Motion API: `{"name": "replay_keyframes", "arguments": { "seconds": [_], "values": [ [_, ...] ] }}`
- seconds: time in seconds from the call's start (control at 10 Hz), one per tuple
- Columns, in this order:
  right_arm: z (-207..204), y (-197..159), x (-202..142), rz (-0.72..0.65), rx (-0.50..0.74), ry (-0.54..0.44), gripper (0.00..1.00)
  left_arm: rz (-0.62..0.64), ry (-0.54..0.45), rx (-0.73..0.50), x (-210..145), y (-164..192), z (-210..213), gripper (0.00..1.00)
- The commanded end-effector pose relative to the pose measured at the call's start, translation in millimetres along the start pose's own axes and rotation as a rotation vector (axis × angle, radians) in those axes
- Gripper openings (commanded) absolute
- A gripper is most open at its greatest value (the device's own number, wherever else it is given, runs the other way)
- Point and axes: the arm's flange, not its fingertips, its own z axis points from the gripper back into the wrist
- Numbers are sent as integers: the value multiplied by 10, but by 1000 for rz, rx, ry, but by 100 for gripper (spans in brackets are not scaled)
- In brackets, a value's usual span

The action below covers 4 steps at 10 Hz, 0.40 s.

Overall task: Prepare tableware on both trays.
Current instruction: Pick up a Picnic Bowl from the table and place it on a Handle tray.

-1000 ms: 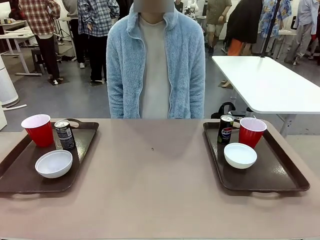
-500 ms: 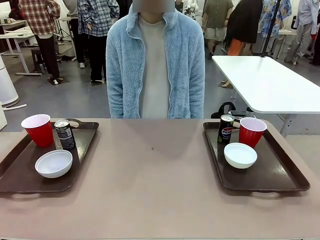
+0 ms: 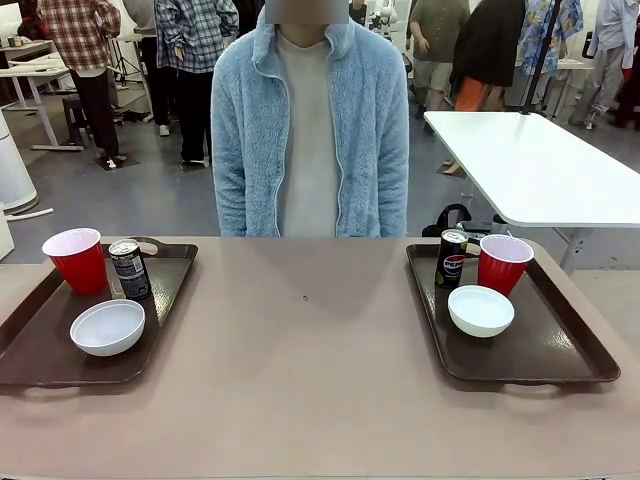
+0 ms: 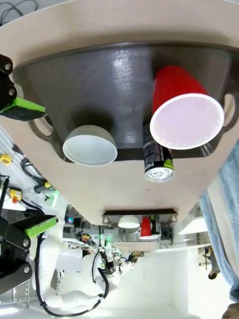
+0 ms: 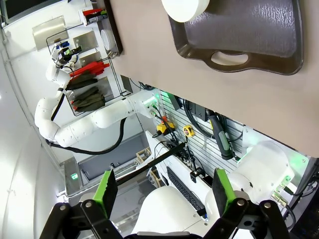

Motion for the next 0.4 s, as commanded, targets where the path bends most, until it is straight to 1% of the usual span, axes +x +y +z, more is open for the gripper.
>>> {"name": "replay_keyframes", "arguments": {
  "seconds": [0.0, 0.3],
  "values": [
    [4, 11, -10, 6, 7, 1, 100, -3, -7, -14, -6, -7, -14, 100],
    [4, 11, -10, 6, 7, 1, 100, -3, -7, -14, -6, -7, -14, 100]
  ]
}}
